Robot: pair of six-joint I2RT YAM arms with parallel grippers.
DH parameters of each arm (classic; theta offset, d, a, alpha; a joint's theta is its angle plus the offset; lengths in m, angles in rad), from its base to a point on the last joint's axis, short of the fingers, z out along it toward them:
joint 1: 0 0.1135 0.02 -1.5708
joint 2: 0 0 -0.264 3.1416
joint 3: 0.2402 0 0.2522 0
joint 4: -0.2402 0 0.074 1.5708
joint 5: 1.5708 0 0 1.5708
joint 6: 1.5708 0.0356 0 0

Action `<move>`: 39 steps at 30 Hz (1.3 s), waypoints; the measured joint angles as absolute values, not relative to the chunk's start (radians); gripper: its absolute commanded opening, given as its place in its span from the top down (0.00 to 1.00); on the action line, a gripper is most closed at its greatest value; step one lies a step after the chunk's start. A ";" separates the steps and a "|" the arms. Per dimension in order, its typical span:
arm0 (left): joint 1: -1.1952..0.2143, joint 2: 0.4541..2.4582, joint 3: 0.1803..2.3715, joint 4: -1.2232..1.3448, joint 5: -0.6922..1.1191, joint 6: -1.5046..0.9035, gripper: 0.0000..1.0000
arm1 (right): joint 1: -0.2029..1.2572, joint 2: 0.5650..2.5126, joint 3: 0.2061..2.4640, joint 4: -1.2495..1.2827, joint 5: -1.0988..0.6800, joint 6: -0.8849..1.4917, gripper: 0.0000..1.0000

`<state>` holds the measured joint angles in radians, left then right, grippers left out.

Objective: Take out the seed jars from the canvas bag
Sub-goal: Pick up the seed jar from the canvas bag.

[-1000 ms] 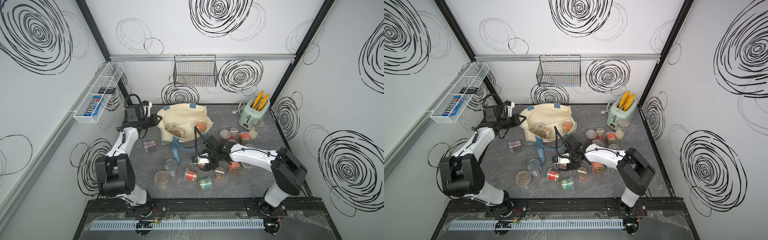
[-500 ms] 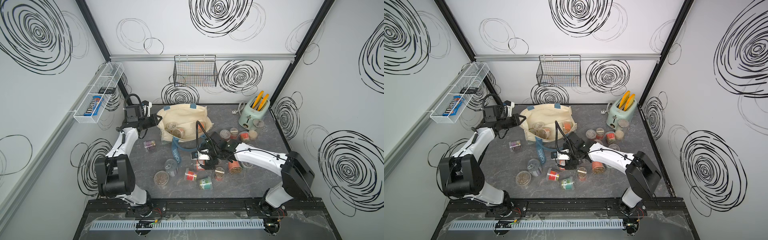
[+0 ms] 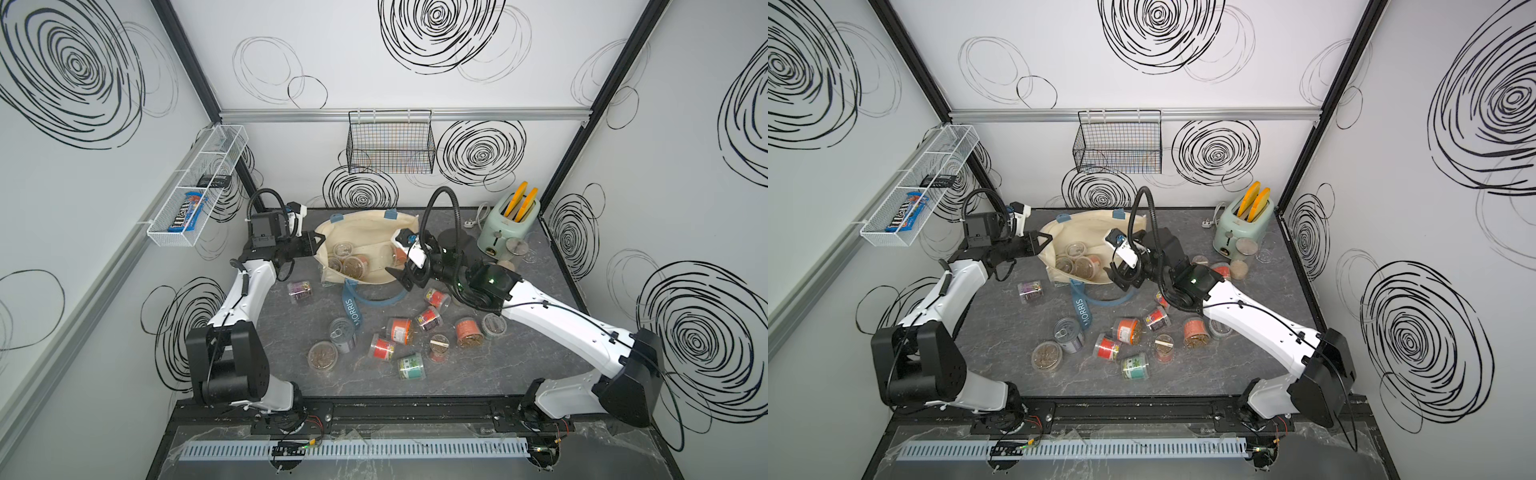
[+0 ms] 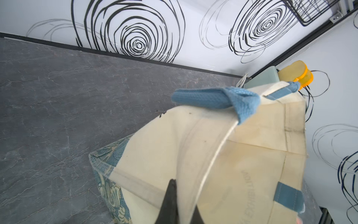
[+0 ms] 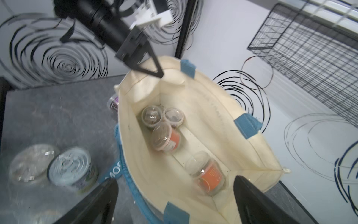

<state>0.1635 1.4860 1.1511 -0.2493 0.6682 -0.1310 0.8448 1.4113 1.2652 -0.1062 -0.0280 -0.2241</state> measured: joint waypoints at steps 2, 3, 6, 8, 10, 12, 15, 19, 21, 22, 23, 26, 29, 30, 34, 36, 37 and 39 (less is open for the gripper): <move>0.157 1.478 1.144 -0.257 0.667 -0.114 1.00 | 0.842 1.449 1.319 -0.148 0.006 -0.135 0.04; 0.156 1.470 1.136 -0.265 0.667 -0.104 1.00 | 0.843 1.484 1.357 -0.150 0.020 -0.083 0.06; 0.149 1.449 1.121 -0.291 0.668 -0.075 1.00 | 0.856 1.565 1.402 -0.152 0.068 0.050 0.13; 0.142 1.439 1.114 -0.298 0.667 -0.058 1.00 | 0.867 1.604 1.401 -0.168 0.101 0.105 0.19; 0.136 1.430 1.103 -0.298 0.668 -0.043 1.00 | 0.879 1.646 1.404 -0.180 0.139 0.145 0.20; 0.133 1.420 1.090 -0.298 0.669 -0.031 1.00 | 0.888 1.707 1.436 -0.224 0.183 0.173 0.20; 0.131 1.401 1.066 -0.297 0.673 -0.016 1.00 | 0.895 1.808 1.523 -0.288 0.237 0.181 0.20; 0.128 1.366 1.033 -0.292 0.681 0.005 1.00 | 0.896 1.910 1.618 -0.348 0.284 0.176 0.21; 0.124 1.348 1.011 -0.286 0.685 0.012 1.00 | 0.896 1.937 1.637 -0.379 0.299 0.177 0.22; 0.121 1.338 0.997 -0.282 0.688 0.015 1.00 | 0.896 1.951 1.645 -0.401 0.307 0.180 0.22; 0.118 1.328 0.983 -0.281 0.692 0.019 1.00 | 0.896 1.963 1.652 -0.426 0.313 0.186 0.21; 0.112 1.301 0.946 -0.274 0.699 0.031 1.00 | 0.895 1.985 1.657 -0.491 0.326 0.211 0.18; 0.107 1.271 0.907 -0.258 0.710 0.044 1.00 | 0.887 1.986 1.657 -0.528 0.326 0.234 0.16; 0.106 1.264 0.899 -0.257 0.713 0.049 1.00 | 0.885 1.986 1.658 -0.532 0.326 0.241 0.14; 0.104 1.258 0.894 -0.257 0.719 0.062 1.00 | 0.868 1.996 1.684 -0.541 0.335 0.259 0.11; 0.103 1.258 0.894 -0.259 0.721 0.065 1.00 | 0.857 2.017 1.711 -0.537 0.342 0.261 0.10; 0.102 1.258 0.894 -0.259 0.722 0.067 1.00 | 0.854 2.028 1.724 -0.535 0.347 0.260 0.10; 0.099 1.258 0.894 -0.260 0.722 0.068 1.00 | 0.843 2.066 1.752 -0.530 0.353 0.261 0.10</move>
<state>0.0994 1.2575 0.8936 -0.2600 0.7219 0.0681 0.8433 2.0659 1.7519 -0.5297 0.3534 0.2607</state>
